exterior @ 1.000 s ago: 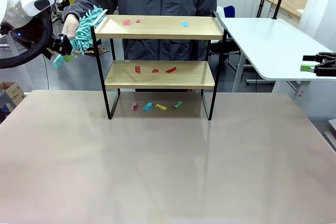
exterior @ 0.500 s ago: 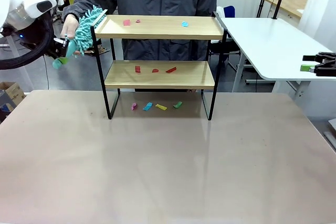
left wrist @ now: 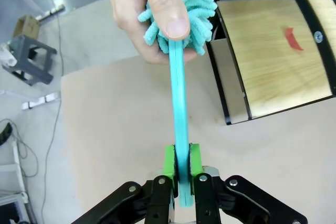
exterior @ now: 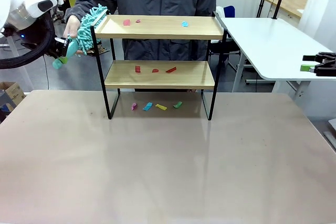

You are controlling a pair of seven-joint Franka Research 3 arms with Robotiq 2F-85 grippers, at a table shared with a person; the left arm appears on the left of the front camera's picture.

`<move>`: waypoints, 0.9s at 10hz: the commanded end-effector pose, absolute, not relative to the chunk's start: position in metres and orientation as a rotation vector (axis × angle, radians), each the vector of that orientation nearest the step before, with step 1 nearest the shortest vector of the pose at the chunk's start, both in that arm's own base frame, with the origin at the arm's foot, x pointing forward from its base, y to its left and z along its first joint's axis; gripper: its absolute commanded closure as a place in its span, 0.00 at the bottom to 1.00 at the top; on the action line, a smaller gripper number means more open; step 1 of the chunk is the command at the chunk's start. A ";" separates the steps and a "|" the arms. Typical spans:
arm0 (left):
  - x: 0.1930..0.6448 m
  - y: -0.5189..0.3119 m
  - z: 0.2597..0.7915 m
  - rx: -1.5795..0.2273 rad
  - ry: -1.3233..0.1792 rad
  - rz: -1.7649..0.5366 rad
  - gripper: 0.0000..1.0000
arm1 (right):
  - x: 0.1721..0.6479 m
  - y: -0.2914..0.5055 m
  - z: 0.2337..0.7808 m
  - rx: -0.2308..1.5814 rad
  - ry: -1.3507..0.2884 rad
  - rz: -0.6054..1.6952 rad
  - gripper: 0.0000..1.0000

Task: Clean the shelf.
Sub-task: Pick up the Duster handed by the human, then clean the specific section of the Shelf indicated by the human with the Duster.

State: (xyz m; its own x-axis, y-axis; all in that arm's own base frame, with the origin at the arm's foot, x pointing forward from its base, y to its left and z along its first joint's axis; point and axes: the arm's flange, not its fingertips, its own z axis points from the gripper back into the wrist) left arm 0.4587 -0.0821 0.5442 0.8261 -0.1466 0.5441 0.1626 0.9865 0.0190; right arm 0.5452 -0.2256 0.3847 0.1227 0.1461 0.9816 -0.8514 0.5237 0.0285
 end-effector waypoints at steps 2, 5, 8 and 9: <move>0.458 -0.082 0.544 -0.027 -0.571 -0.171 1.00 | 0.546 -0.224 0.387 0.720 -1.240 0.832 0.00; 0.458 -0.082 0.544 -0.027 -0.571 -0.171 1.00 | 0.546 -0.224 0.387 0.720 -1.240 0.832 0.00; 0.458 -0.082 0.544 -0.027 -0.571 -0.171 1.00 | 0.546 -0.224 0.387 0.720 -1.240 0.832 0.00; 0.458 -0.082 0.544 -0.027 -0.571 -0.171 1.00 | 0.546 -0.224 0.387 0.720 -1.240 0.832 0.00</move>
